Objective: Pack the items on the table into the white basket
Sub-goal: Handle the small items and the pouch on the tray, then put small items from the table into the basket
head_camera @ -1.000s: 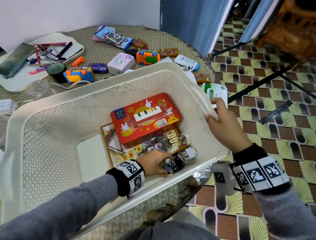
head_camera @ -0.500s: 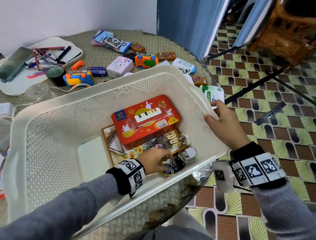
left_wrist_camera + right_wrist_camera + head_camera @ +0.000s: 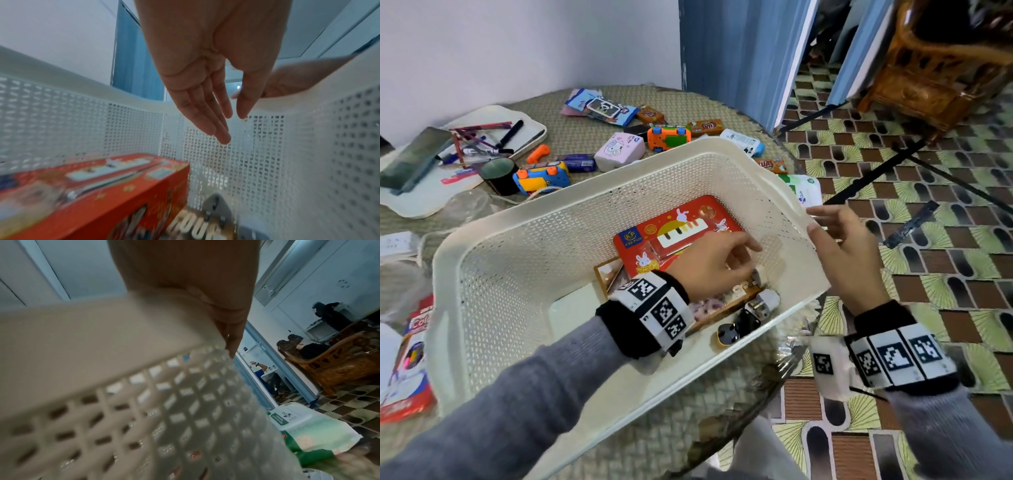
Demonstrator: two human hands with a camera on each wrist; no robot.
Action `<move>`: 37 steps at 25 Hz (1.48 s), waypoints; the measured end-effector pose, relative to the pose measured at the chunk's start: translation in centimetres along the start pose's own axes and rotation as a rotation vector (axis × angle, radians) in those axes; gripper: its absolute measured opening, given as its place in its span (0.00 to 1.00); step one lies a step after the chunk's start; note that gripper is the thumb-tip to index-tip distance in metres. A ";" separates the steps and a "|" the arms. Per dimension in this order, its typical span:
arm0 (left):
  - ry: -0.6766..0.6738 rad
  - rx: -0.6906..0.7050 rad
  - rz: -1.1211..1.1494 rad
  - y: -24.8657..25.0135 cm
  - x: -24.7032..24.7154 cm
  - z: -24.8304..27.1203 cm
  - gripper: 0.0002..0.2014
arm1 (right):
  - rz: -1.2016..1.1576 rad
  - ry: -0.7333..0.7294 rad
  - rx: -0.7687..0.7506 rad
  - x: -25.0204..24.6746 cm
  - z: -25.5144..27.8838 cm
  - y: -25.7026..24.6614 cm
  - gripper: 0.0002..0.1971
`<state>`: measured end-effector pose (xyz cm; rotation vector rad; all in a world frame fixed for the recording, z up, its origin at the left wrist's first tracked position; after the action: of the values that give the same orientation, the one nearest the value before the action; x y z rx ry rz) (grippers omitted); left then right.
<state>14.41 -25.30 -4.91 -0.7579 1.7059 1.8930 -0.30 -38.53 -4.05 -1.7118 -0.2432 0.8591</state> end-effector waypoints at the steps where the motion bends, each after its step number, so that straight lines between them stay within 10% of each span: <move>1: 0.018 0.024 -0.005 0.7 -0.4 -0.1 0.13 | -0.005 0.006 -0.010 -0.1 0.3 -0.1 0.08; 17: 0.009 0.394 -0.149 18.1 4.3 -8.6 0.13 | -0.037 0.154 -0.009 -14.3 6.3 3.8 0.10; 37: -0.425 -0.122 -0.060 13.3 26.4 -21.2 0.15 | 0.083 -0.085 0.488 -27.5 11.3 24.3 0.11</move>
<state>-12.08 -48.22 -14.70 -0.4035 1.3016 1.9598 -33.67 -53.63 -15.60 -1.2389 -0.0134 0.9621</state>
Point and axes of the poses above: each hand's wrist, its own z-axis away from the middle knuckle, its own x-axis out of the palm, y = z × x, the point moved 2 cm from there along -z, towards the middle knuckle, and after that the axes turned 10 degrees about -y, right-handed, at the moved point
